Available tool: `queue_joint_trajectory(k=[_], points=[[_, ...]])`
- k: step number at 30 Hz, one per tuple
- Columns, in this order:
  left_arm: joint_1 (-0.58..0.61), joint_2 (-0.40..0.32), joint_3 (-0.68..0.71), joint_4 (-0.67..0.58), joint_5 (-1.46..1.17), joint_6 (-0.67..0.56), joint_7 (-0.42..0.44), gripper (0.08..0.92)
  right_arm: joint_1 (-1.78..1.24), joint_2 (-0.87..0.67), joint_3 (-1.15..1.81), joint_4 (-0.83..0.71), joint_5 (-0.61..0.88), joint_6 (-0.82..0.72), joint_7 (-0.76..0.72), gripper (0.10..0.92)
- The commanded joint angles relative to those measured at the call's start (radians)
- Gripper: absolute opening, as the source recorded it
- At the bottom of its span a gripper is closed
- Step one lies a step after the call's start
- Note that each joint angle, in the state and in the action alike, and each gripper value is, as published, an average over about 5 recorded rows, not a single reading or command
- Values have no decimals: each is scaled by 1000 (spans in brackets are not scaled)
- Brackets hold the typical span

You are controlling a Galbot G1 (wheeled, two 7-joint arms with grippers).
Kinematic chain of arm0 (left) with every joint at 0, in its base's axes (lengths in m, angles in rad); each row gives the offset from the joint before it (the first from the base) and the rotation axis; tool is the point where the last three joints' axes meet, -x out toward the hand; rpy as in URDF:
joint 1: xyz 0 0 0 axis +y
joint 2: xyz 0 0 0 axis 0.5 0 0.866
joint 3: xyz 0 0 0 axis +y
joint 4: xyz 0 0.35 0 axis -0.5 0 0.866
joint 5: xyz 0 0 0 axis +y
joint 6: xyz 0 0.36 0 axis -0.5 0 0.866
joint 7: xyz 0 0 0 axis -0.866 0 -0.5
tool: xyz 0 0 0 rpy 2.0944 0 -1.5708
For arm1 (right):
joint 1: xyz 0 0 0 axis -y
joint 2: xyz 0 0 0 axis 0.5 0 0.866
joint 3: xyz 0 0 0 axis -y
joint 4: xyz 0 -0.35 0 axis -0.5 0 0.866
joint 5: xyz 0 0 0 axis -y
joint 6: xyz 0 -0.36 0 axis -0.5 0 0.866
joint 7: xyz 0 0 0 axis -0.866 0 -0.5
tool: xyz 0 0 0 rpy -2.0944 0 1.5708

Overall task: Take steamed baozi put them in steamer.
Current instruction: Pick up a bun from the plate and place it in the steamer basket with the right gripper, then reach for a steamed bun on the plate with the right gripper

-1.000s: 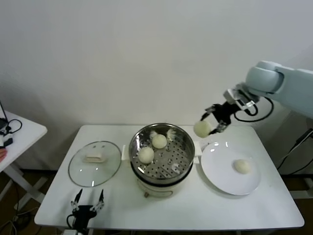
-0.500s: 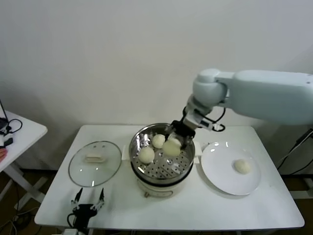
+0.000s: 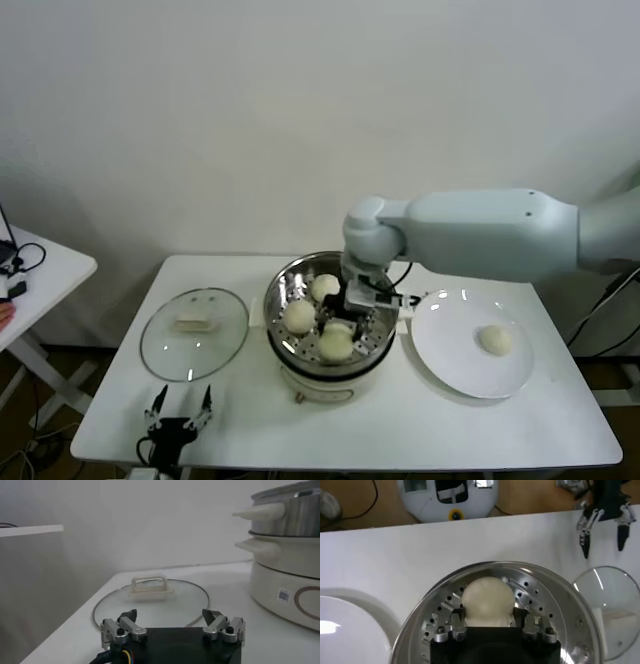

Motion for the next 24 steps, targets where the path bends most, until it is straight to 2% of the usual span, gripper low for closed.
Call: queue_joint_trajectory(k=[1, 8, 14, 20, 24], points=[[-2, 2, 0, 7, -1, -2, -1, 823, -61, 51, 3, -63, -77, 28, 6, 650], [-4, 4, 0, 10, -2, -4, -1, 823, -64, 64, 14, -96, -81, 48, 11, 670], [-4, 4, 2, 6, -2, -3, -1, 823, -36, 56, 17, -106, -19, 73, 5, 788], [-2, 3, 5, 2, -1, -1, 0, 823, 96, -15, -29, -98, 166, 75, -31, 822], [1, 4, 6, -4, 2, 0, 0, 823, 254, -88, -189, -123, 374, 6, -92, 823]])
